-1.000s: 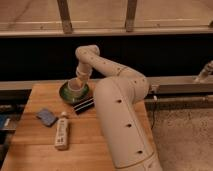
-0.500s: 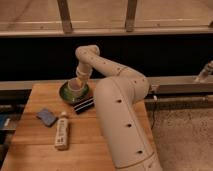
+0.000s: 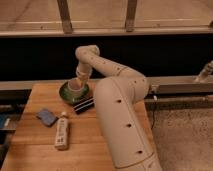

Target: Place the ceramic cup in the ceramic bowl

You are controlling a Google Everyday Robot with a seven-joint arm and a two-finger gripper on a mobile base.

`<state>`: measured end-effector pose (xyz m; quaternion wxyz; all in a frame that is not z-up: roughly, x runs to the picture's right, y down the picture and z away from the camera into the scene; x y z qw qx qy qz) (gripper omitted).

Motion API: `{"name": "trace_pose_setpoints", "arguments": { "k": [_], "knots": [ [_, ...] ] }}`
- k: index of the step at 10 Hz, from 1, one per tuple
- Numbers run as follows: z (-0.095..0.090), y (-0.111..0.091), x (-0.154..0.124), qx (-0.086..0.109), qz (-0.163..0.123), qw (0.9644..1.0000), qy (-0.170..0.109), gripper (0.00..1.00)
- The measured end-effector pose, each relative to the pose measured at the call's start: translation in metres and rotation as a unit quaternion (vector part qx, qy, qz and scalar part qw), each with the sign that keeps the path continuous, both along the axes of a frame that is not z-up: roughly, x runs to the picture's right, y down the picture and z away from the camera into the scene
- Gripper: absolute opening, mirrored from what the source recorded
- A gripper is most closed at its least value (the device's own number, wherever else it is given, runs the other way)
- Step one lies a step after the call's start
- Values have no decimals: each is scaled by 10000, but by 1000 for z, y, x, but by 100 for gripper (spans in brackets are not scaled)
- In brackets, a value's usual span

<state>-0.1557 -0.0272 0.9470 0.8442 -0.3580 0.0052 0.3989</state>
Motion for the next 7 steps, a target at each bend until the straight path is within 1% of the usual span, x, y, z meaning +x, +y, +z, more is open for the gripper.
{"name": "trace_pose_setpoints", "arguments": {
  "k": [3, 4, 5, 6, 7],
  "knots": [
    [0, 0, -1, -2, -3, 10000, -3, 0],
    [0, 0, 0, -1, -2, 10000, -2, 4],
    [0, 0, -1, -2, -2, 10000, -2, 11],
    [0, 0, 0, -1, -2, 10000, -2, 21],
    [0, 0, 0, -1, -2, 10000, -2, 33]
  ]
}}
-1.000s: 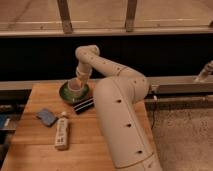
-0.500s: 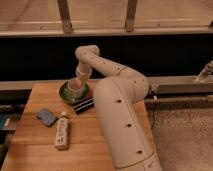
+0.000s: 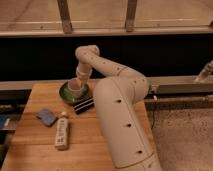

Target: Place the ceramic cup in the ceramic bowl

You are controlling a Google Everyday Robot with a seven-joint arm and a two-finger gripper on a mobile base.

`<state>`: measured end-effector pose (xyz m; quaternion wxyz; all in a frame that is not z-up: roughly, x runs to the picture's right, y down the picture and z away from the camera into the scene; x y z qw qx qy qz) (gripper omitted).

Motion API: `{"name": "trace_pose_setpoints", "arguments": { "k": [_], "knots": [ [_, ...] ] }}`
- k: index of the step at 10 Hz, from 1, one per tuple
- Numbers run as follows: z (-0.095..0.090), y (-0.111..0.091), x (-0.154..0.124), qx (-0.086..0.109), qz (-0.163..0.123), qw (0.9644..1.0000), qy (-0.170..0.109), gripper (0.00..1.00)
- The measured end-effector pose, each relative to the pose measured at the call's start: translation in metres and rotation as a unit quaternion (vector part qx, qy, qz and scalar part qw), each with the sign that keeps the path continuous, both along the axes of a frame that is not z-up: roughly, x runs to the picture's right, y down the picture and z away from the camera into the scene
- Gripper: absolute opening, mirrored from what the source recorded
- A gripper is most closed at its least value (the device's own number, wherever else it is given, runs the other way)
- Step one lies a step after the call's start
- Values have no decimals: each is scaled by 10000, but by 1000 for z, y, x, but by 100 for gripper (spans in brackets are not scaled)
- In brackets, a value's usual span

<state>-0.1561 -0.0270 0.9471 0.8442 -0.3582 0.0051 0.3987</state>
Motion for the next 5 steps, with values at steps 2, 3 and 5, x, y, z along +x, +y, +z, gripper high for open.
{"name": "trace_pose_setpoints", "arguments": {
  "k": [2, 3, 5],
  "knots": [
    [0, 0, 0, 0, 1, 10000, 1, 53],
    [0, 0, 0, 0, 1, 10000, 1, 65],
    [0, 0, 0, 0, 1, 10000, 1, 79]
  ]
}}
